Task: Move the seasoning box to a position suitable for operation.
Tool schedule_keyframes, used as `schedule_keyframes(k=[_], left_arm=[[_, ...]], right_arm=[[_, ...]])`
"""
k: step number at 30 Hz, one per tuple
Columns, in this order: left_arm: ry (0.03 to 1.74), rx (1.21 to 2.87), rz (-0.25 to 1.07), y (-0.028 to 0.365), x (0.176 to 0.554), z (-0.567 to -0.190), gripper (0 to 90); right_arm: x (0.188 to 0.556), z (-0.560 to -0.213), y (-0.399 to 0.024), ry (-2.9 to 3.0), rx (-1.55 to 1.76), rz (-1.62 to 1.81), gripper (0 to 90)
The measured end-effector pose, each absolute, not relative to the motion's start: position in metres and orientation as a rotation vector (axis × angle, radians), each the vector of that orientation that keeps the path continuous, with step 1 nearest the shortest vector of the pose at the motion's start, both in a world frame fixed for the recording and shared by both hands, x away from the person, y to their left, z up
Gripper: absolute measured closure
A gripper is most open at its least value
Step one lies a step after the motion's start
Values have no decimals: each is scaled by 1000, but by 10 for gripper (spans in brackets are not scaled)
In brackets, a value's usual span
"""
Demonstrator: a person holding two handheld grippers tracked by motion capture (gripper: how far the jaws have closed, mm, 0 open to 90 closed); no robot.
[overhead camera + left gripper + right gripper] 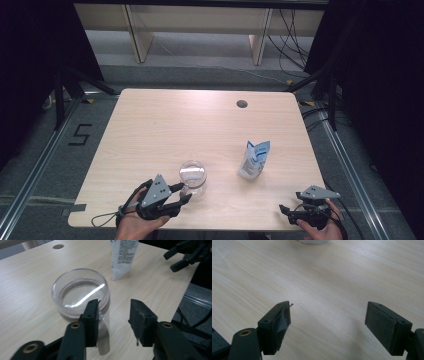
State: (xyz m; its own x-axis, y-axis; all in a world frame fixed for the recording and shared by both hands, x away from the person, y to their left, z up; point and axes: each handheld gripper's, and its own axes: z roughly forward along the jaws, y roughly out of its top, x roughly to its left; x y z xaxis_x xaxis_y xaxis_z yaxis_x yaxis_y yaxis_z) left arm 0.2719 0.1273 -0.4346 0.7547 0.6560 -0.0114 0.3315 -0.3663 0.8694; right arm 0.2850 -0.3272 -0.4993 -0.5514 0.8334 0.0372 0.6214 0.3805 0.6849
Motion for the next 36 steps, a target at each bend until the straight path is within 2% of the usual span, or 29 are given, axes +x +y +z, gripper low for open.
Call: schedule_keyframes(k=[1, 2, 3, 5, 7, 8, 15, 19, 23, 29, 30, 36], left_arm=[[794, 1965, 405, 132, 271, -439, 491], [794, 1965, 405, 132, 271, -439, 460], [822, 1958, 386, 133, 271, -442, 460], [911, 1926, 343, 136, 274, -451, 378], [934, 1939, 353, 137, 276, -454, 358], [952, 1933, 355, 137, 277, -457, 315], [1028, 1943, 386, 127, 287, -474, 262], [1019, 1969, 401, 124, 290, -477, 261], [995, 1977, 430, 123, 294, -478, 301], [979, 1953, 428, 123, 294, -479, 417], [973, 1954, 424, 124, 294, -479, 432], [989, 1941, 447, 127, 296, -480, 469]], right_arm=[[285, -499, -328, 2321, 1253, 940, 214], [285, -499, -328, 2321, 1253, 940, 214], [285, -500, -328, 2322, 1239, 951, 214], [286, -498, -330, 2325, 1219, 914, 214], [283, -499, -327, 2319, 1284, 935, 214], [283, -498, -326, 2324, 1298, 929, 214], [286, -498, -328, 2377, 1279, 945, 214], [286, -498, -328, 2376, 1261, 955, 214], [283, -498, -325, 2340, 1288, 942, 214], [282, -497, -324, 2333, 1334, 935, 214], [285, -498, -327, 2341, 1261, 933, 214], [285, -498, -327, 2367, 1259, 947, 214]])
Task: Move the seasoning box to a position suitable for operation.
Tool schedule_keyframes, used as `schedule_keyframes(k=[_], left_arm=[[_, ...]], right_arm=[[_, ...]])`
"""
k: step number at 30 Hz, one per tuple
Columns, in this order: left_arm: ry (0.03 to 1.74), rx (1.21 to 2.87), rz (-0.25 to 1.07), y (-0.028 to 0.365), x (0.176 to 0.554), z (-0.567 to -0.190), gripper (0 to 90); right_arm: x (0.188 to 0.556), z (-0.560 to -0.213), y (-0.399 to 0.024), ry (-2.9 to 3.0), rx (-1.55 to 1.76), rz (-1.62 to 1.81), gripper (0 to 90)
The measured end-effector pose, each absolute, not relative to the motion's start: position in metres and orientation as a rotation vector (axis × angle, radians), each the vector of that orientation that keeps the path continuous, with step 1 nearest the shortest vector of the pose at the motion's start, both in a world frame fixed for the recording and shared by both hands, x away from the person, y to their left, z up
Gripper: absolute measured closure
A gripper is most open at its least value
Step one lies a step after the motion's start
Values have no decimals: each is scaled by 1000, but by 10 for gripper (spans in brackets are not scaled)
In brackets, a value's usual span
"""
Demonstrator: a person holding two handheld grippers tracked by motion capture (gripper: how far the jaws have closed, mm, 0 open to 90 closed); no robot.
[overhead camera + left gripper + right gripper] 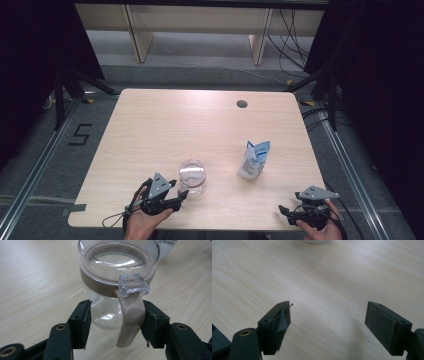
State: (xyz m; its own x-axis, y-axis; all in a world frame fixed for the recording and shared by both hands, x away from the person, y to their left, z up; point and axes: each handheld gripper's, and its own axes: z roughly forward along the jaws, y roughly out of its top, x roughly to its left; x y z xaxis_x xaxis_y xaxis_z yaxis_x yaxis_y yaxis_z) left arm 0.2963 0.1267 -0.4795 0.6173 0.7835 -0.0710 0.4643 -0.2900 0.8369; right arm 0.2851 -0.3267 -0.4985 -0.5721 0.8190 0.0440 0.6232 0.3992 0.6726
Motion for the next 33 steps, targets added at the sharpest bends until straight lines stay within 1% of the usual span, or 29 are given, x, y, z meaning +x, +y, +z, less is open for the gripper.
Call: schedule_keyframes(k=[2, 3, 8, 9, 10, 11, 16, 17, 22, 23, 26, 28, 31, 32, 33], left_arm=[[980, 1950, 472, 130, 298, -480, 504], [986, 1949, 472, 131, 299, -480, 504], [975, 1949, 492, 132, 307, -482, 636], [973, 1951, 477, 133, 308, -483, 636], [968, 1951, 479, 133, 309, -484, 696], [957, 1960, 486, 133, 309, -483, 715], [914, 1970, 479, 133, 310, -484, 725], [894, 2000, 480, 136, 311, -483, 725], [848, 1993, 472, 135, 311, -484, 727], [829, 1991, 455, 133, 311, -485, 728], [802, 1995, 431, 131, 311, -485, 728], [760, 2003, 407, 127, 309, -485, 728], [722, 2021, 398, 124, 308, -485, 728], [725, 2011, 382, 122, 307, -486, 728], [692, 2028, 387, 122, 307, -485, 728]], right_arm=[[284, -497, -326, 2370, 1285, 950, 214], [285, -498, -327, 2365, 1257, 946, 214], [283, -498, -325, 2345, 1293, 933, 214], [282, -497, -324, 2345, 1320, 934, 215], [285, -498, -325, 2350, 1285, 944, 214], [286, -498, -327, 2364, 1257, 946, 215], [284, -499, -325, 2338, 1288, 947, 214], [283, -499, -324, 2336, 1297, 940, 214], [283, -497, -324, 2334, 1326, 939, 214], [284, -499, -325, 2339, 1285, 951, 215], [283, -497, -324, 2335, 1320, 937, 215], [284, -499, -325, 2330, 1282, 945, 215], [283, -497, -324, 2335, 1322, 937, 215], [283, -498, -324, 2331, 1318, 942, 215], [284, -499, -325, 2332, 1277, 945, 215]])
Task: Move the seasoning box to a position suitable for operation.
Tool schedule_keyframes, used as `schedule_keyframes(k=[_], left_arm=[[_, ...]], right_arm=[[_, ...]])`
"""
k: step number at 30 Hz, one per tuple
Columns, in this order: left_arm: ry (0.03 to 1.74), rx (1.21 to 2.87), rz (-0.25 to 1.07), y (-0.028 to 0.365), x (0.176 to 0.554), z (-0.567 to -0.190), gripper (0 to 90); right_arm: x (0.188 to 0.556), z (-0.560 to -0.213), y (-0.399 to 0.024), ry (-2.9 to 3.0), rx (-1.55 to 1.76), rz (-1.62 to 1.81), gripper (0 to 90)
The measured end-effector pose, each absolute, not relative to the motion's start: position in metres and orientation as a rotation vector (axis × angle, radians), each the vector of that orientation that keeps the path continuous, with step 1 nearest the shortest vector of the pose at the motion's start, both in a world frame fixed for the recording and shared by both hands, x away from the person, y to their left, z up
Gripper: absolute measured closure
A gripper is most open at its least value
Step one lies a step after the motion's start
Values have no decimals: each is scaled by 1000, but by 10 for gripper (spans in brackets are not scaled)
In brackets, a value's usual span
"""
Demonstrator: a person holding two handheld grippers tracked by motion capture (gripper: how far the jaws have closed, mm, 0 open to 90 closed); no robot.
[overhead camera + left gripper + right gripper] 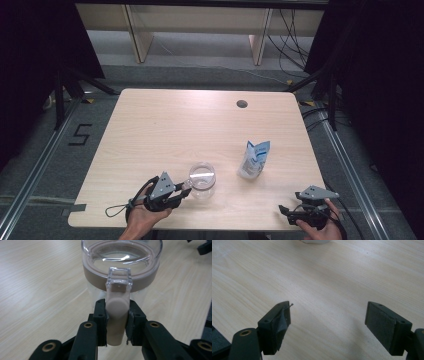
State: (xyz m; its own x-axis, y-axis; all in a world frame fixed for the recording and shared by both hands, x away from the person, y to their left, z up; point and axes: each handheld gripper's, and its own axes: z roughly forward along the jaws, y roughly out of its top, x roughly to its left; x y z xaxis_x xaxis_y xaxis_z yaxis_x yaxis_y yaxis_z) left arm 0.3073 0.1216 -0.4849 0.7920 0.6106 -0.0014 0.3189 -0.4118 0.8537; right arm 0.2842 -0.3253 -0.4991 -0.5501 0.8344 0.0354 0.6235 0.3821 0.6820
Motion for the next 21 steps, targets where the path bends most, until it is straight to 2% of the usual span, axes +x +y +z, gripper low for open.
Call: schedule_keyframes(k=[6, 21], left_arm=[[608, 2045, 342, 118, 310, -485, 727], [676, 2012, 326, 124, 320, -487, 669]], right_arm=[[284, -499, -326, 2341, 1262, 946, 215], [285, -498, -326, 2363, 1280, 947, 215]])
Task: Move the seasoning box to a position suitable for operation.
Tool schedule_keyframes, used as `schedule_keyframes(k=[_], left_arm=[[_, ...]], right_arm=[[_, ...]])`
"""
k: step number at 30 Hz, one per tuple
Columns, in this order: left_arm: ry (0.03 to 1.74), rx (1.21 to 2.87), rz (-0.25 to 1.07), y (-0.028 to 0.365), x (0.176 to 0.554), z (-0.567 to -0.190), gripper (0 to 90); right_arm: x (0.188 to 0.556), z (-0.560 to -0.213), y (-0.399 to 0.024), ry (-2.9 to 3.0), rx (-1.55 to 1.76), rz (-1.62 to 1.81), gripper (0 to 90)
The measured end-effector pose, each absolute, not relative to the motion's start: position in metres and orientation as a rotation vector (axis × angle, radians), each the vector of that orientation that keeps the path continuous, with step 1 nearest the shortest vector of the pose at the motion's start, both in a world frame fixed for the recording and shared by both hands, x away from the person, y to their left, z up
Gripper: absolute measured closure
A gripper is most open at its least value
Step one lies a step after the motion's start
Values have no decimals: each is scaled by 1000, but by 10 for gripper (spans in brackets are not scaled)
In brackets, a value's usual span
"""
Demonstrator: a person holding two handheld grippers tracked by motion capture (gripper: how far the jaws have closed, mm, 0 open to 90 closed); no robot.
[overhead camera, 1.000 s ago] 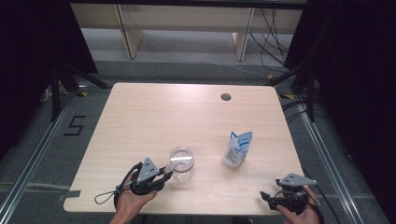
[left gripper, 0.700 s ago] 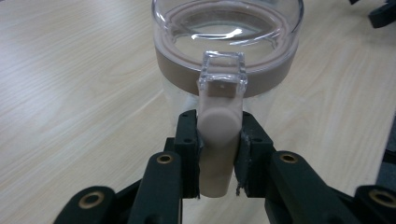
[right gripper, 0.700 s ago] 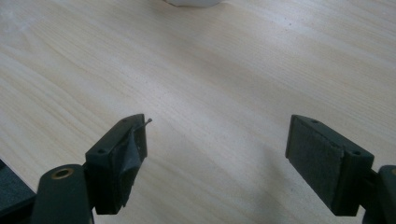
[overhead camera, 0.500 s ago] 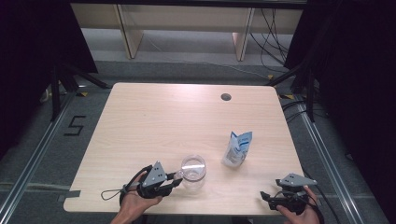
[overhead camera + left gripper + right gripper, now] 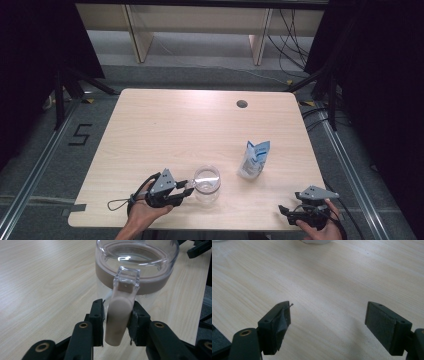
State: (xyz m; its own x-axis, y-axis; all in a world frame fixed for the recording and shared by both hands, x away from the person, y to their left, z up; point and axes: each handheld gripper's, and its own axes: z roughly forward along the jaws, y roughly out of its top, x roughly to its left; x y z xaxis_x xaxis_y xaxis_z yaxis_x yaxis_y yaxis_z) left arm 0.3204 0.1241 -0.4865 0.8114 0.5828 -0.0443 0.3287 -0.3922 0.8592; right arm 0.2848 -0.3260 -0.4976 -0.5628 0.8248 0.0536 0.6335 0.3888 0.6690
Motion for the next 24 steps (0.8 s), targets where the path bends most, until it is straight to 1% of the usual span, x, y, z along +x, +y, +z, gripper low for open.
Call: schedule_keyframes(k=[2, 3, 5, 6, 7, 9, 11, 12, 13, 15, 16, 19, 21, 23, 24], left_arm=[[693, 2005, 316, 124, 320, -487, 645], [693, 2005, 316, 124, 320, -487, 629], [703, 1991, 305, 125, 318, -486, 580], [715, 1983, 294, 125, 317, -486, 580], [707, 1997, 286, 126, 314, -484, 525], [720, 1983, 257, 126, 312, -484, 474], [730, 1970, 254, 126, 310, -483, 428], [744, 1967, 251, 126, 309, -483, 428], [748, 1965, 240, 126, 308, -481, 389], [761, 1947, 236, 129, 305, -479, 360], [786, 1935, 228, 130, 302, -478, 348], [773, 1936, 227, 133, 300, -476, 335], [823, 1929, 235, 136, 295, -472, 327], [831, 1912, 227, 137, 294, -471, 330], [817, 1912, 223, 139, 294, -469, 341]], right_arm=[[285, -497, -326, 2369, 1282, 943, 215], [287, -500, -328, 2361, 1209, 956, 215], [285, -498, -327, 2338, 1252, 931, 215], [285, -498, -327, 2338, 1252, 931, 215], [285, -498, -327, 2342, 1257, 932, 216], [285, -498, -326, 2345, 1264, 932, 216], [284, -497, -325, 2338, 1280, 941, 217], [284, -497, -325, 2338, 1280, 941, 217], [283, -497, -325, 2340, 1290, 951, 217], [284, -497, -325, 2345, 1269, 961, 217], [284, -497, -325, 2346, 1257, 959, 217], [282, -496, -323, 2342, 1272, 970, 219], [283, -495, -324, 2385, 1243, 992, 219], [284, -496, -323, 2370, 1229, 997, 219], [280, -494, -320, 2346, 1278, 1003, 220]])
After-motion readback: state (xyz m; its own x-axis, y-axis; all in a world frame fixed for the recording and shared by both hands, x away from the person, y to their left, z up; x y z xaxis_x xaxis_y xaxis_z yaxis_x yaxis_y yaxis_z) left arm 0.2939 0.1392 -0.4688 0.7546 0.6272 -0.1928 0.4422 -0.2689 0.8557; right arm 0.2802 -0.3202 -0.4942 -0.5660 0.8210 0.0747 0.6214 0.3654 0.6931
